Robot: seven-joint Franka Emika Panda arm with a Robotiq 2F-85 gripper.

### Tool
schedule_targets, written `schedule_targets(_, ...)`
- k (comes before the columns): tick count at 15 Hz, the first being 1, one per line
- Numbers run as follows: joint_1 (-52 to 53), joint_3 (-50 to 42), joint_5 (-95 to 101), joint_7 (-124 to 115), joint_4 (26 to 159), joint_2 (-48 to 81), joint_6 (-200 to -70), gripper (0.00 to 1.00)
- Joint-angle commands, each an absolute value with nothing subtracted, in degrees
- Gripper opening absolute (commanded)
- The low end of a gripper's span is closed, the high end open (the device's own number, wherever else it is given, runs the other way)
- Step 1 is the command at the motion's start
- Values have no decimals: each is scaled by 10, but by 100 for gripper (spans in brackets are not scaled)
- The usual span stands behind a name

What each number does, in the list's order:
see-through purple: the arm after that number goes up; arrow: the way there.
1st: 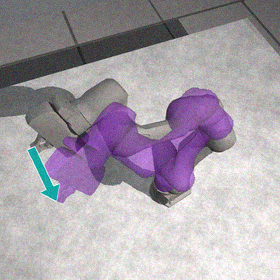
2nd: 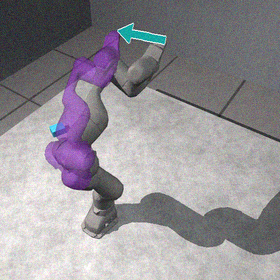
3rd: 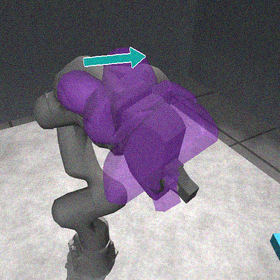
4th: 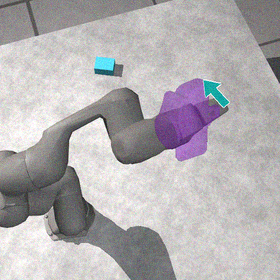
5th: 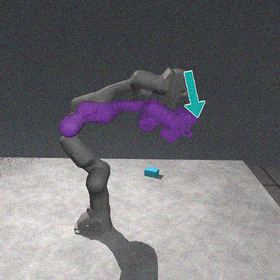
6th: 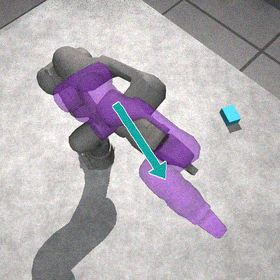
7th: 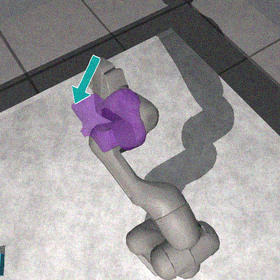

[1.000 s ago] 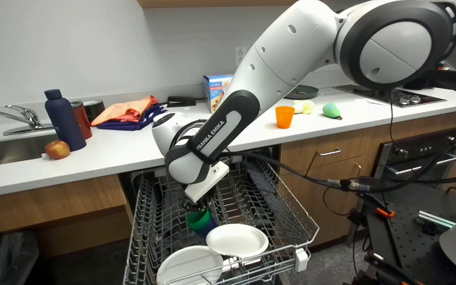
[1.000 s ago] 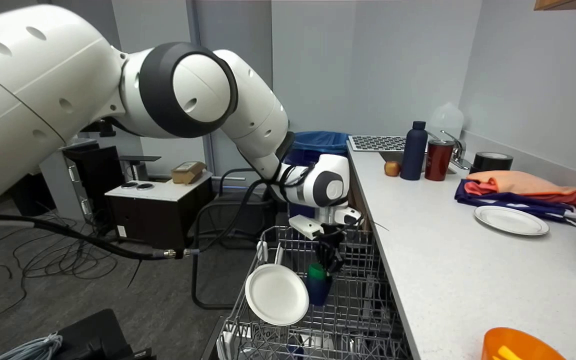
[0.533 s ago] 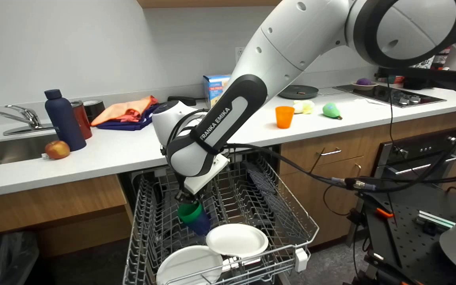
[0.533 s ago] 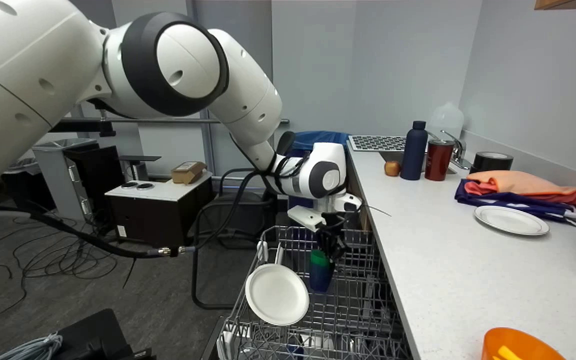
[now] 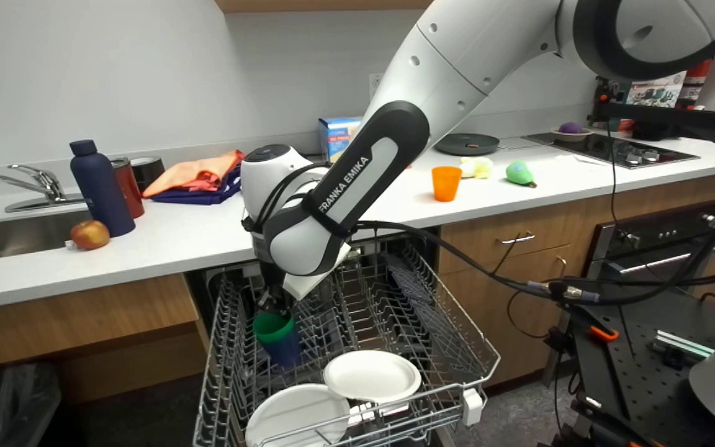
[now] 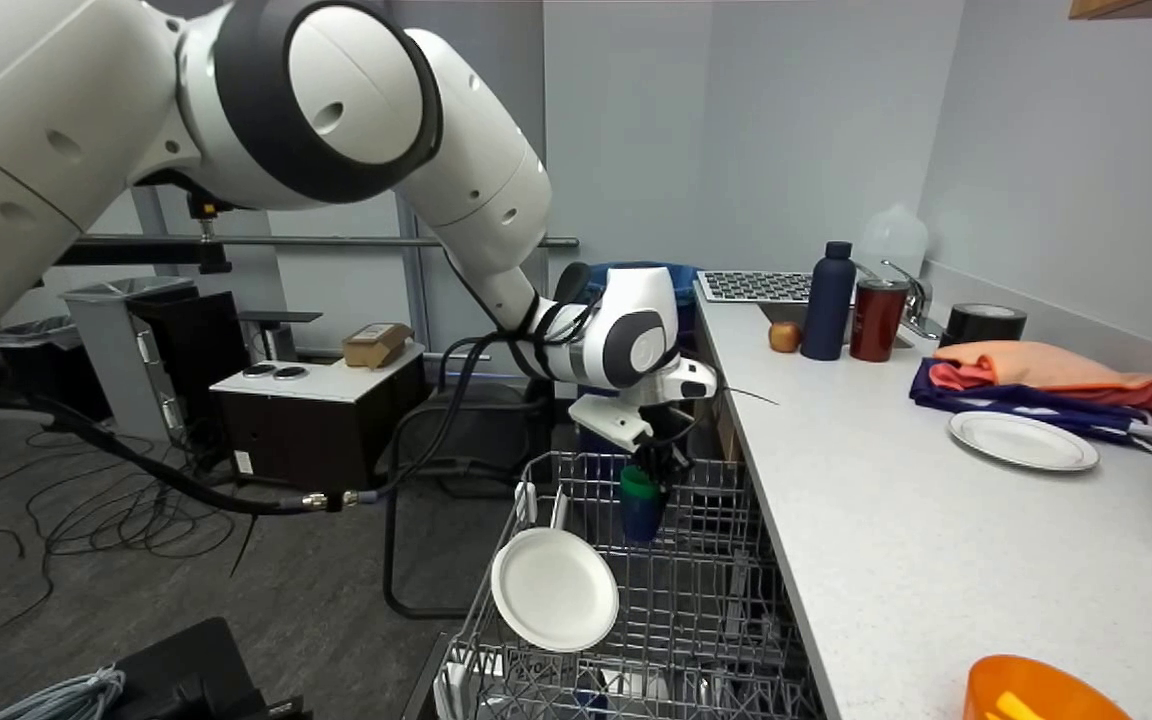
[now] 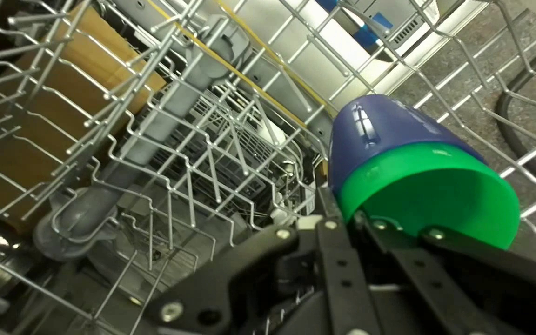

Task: Remove the stacked cups from the dishwasher and put them on the countertop

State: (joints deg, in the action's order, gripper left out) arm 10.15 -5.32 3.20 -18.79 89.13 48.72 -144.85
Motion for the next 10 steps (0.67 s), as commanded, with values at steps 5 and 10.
schedule_targets(5,56,-9,38,-20,934,461,-1500,2)
schedule_targets(10,31,13,38,59,941,455,-1495,2)
